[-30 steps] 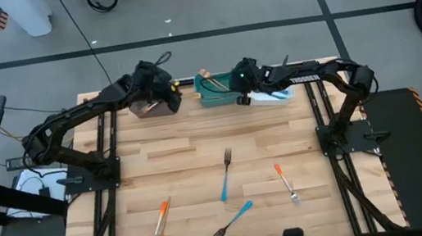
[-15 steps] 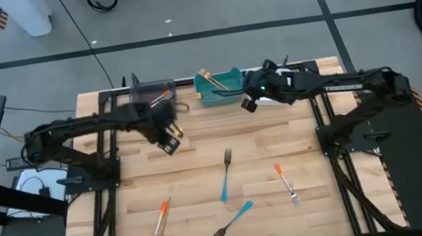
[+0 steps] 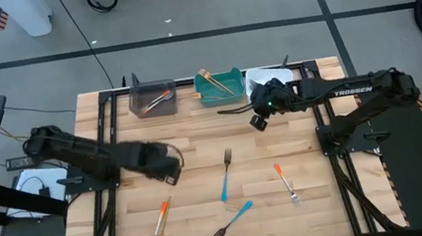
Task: Sort silverware by color (type)
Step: Put the left orange fork into the black transparent bin
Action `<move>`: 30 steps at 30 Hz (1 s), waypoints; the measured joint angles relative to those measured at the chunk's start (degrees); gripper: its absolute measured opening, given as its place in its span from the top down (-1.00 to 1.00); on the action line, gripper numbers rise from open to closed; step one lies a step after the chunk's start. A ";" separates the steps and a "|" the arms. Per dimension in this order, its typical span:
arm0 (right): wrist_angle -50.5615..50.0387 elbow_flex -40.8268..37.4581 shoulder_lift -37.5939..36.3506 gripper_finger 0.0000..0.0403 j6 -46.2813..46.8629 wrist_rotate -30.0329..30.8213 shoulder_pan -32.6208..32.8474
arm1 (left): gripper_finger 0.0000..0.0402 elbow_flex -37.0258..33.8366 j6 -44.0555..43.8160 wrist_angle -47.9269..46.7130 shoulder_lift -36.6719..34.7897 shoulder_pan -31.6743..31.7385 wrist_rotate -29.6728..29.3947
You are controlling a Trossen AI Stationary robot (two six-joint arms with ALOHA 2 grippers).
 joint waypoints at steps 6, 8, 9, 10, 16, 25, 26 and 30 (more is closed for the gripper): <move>0.28 -0.02 0.00 0.56 6.20 -0.35 4.00 | 0.54 -0.02 -14.27 0.04 3.85 -13.37 0.14; 0.52 -0.01 -0.01 0.56 8.63 -0.35 5.46 | 0.54 -0.02 -17.82 0.28 5.22 -17.01 0.46; 0.49 -0.01 0.01 0.56 9.48 -0.37 6.21 | 0.54 -0.02 -19.33 0.58 5.95 -18.48 1.15; 0.48 -0.01 -0.02 0.56 9.91 -0.53 6.98 | 0.54 -0.02 -20.97 0.84 6.59 -19.86 1.79; 0.43 -0.02 0.00 0.56 11.35 -0.57 11.73 | 0.54 -0.02 -30.20 6.33 10.48 -26.99 2.23; 0.09 -0.02 0.00 0.56 14.99 -0.55 17.33 | 0.54 -0.02 -37.00 15.13 18.61 -32.30 2.29; 0.03 -0.02 0.01 0.56 15.37 -0.57 17.78 | 0.54 -0.02 -37.39 15.64 19.17 -32.50 2.28; 0.00 -0.02 0.01 0.56 15.78 -0.54 19.33 | 0.54 -0.02 -38.18 15.51 21.47 -32.76 2.47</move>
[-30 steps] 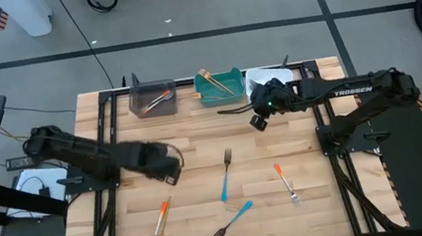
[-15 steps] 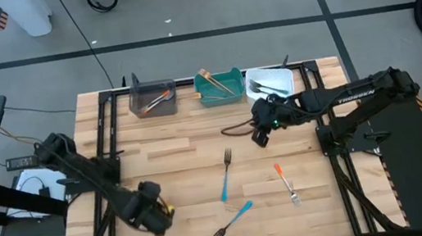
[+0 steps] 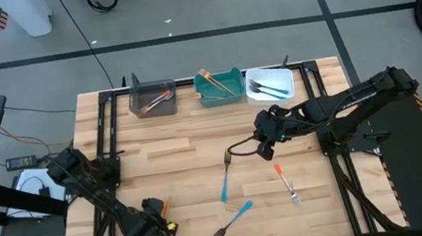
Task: Sort silverware by color (type)
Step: Put the left orange fork into the black transparent bin
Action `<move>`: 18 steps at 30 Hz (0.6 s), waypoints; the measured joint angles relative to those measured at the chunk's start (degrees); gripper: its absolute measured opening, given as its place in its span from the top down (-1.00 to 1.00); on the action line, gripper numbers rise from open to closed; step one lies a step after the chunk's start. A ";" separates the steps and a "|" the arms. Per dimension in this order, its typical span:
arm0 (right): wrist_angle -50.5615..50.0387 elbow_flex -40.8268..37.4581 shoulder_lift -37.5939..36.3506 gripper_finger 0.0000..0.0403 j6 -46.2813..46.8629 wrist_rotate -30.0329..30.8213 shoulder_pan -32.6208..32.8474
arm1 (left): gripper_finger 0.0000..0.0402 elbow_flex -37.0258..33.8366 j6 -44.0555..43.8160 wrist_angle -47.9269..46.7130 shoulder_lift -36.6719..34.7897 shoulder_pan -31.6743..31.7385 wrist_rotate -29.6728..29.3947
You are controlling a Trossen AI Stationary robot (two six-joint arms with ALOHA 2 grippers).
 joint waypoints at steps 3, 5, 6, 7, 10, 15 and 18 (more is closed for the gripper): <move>0.00 0.02 0.00 0.56 2.22 0.24 0.90 | 0.55 0.33 -0.02 0.00 1.95 0.00 0.34; 0.00 0.02 0.00 0.56 3.33 0.28 1.39 | 0.56 0.37 0.11 -0.01 3.00 0.00 0.58; 0.00 0.00 0.00 0.56 3.84 0.32 1.64 | 0.59 0.37 0.43 0.09 3.17 0.00 0.63; 0.00 0.00 0.00 0.56 4.19 0.34 1.93 | 0.62 0.35 1.08 0.18 3.22 0.01 0.65; 0.09 0.02 0.00 0.56 5.26 0.39 2.69 | 0.81 0.23 2.26 0.39 2.51 0.20 0.60; 0.58 0.00 0.00 0.56 6.28 0.45 3.68 | 0.89 -0.09 3.68 -0.69 0.14 0.12 -0.52; 0.57 0.00 0.00 0.56 7.25 0.49 3.97 | 0.89 -0.22 4.44 -2.46 -2.13 0.45 -1.76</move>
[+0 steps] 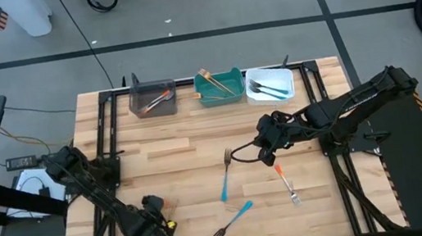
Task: Sort silverware by color (type)
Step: Put the left orange fork into the black transparent bin
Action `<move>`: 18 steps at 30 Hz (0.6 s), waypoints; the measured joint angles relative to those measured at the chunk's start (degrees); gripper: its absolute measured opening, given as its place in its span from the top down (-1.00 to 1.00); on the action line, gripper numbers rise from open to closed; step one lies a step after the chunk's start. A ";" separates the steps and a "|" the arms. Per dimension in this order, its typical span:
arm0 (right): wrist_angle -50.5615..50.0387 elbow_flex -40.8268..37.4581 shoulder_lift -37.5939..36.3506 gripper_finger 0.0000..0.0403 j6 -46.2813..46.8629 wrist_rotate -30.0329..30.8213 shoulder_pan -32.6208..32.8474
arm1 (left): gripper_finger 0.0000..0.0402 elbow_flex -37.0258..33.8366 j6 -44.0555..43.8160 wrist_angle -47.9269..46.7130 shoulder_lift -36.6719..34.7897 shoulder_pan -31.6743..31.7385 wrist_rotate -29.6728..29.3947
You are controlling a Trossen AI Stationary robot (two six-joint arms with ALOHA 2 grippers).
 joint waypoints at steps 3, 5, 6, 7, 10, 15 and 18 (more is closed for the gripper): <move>-0.02 0.02 0.00 0.56 0.09 0.37 0.11 | 0.89 0.15 0.10 -2.36 -2.59 0.75 -1.84; -0.04 0.00 0.00 0.56 0.59 0.89 0.13 | 0.89 0.10 0.38 -4.97 -4.61 1.33 -4.58; -0.07 0.00 0.00 0.56 1.01 1.63 0.13 | 0.89 0.09 1.00 -6.31 -5.80 1.93 -5.81; -0.07 0.00 0.00 0.56 1.14 2.27 0.11 | 0.89 0.12 1.81 -7.74 -7.03 2.80 -6.85; -0.09 0.00 0.00 0.56 1.13 4.56 0.11 | 0.89 0.16 5.59 -13.33 -10.39 6.45 -9.87; -0.09 0.00 0.00 0.56 1.01 9.48 -1.66 | 0.89 0.18 17.19 -18.90 -16.84 16.01 -18.87; -0.07 0.00 0.00 0.56 0.54 10.19 -3.99 | 0.88 0.18 27.81 -19.99 -20.67 24.55 -24.20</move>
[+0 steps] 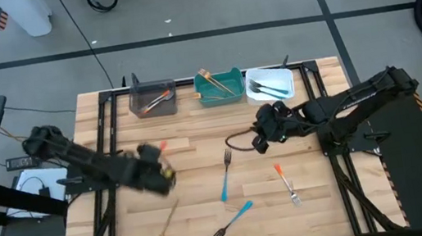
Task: Sort silverware by color (type)
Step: Put the left orange fork into the black transparent bin, then put the bottom blue fork into the white bin
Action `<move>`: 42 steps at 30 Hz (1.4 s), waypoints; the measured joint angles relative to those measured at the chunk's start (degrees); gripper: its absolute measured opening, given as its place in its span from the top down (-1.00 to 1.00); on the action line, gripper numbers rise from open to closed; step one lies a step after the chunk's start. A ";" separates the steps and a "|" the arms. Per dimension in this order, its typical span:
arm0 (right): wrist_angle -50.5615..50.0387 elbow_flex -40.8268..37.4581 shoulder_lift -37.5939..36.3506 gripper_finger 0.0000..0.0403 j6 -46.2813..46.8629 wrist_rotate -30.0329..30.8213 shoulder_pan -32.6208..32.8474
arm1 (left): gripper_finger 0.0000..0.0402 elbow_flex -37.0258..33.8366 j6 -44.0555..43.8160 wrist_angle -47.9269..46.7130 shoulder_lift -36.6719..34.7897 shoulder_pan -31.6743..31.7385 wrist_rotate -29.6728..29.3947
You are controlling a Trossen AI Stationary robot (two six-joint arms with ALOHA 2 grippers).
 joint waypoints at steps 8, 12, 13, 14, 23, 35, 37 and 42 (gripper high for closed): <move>-0.04 0.00 0.00 0.56 -3.73 -2.55 -7.77 | 0.88 0.02 39.23 9.15 -6.79 30.21 -2.09; -0.04 0.00 0.00 0.56 -6.25 -2.60 -11.89 | 0.88 0.02 57.84 20.76 -6.71 44.29 2.67; -0.04 0.02 0.00 0.56 -7.02 -2.62 -12.82 | 0.88 0.04 62.18 23.98 -6.45 47.57 4.24; -0.04 0.01 0.00 0.56 -7.93 -2.62 -13.70 | 0.88 0.09 65.95 27.55 -5.94 50.34 5.96; -0.07 0.01 0.02 0.56 -16.80 -2.68 -19.24 | 0.88 0.11 89.93 40.71 0.65 67.51 15.62; -0.07 0.00 0.02 0.56 -20.69 -5.74 -23.44 | 0.57 0.04 95.22 40.12 11.53 73.23 16.94; -0.07 0.00 0.02 0.56 -20.67 -6.61 -23.94 | 0.50 0.04 95.07 40.00 11.37 73.20 17.13; -0.07 0.00 0.02 0.56 -18.78 -9.86 -24.16 | 0.44 0.94 88.16 34.12 8.06 72.71 18.99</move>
